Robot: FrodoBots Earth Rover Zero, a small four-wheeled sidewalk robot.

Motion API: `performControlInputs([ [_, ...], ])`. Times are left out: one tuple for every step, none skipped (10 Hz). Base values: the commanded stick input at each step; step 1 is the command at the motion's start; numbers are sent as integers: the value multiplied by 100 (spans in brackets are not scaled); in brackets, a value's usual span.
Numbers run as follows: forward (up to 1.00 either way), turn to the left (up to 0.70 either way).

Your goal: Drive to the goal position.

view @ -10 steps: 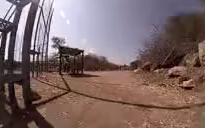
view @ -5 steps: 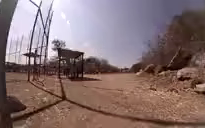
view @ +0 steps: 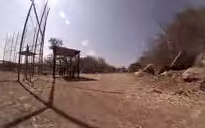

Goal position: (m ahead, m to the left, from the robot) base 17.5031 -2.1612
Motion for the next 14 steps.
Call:
performControlInputs([
  [100,3],
  [100,3],
  [100,3],
  [100,3],
  [100,3],
  [100,3],
  [100,3],
  [100,3],
  [100,3],
  [100,3],
  [100,3],
  [100,3],
  [100,3],
  [100,3],
])
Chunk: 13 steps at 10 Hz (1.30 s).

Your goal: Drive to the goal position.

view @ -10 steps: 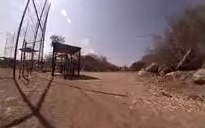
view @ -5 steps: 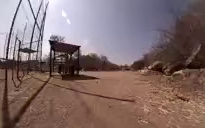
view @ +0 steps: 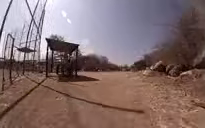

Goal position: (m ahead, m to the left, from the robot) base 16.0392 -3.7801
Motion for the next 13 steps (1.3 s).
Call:
performControlInputs([
  [100,3],
  [100,3],
  [100,3],
  [100,2],
  [100,-8],
  [100,-22],
  [100,-31],
  [100,-34],
  [100,-18],
  [100,0],
  [100,0],
  [100,0],
  [100,0],
])
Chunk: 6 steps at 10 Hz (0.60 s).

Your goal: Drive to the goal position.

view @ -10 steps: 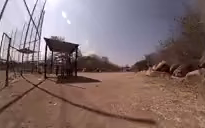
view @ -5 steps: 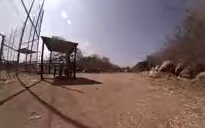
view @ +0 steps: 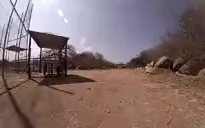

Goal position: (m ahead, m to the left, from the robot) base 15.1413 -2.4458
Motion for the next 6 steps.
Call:
performControlInputs([
  [100,0],
  [100,0],
  [100,0],
  [100,0],
  [100,0],
  [100,0],
])
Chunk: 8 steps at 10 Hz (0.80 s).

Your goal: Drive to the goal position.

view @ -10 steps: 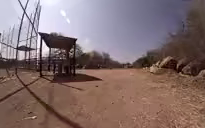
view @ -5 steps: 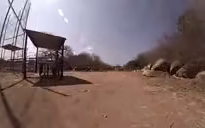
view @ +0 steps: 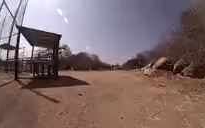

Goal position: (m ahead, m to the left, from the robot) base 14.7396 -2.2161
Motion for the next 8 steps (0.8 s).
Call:
performControlInputs([
  [100,0],
  [100,0],
  [100,0],
  [100,0],
  [100,0],
  [100,0],
  [100,0],
  [100,0],
])
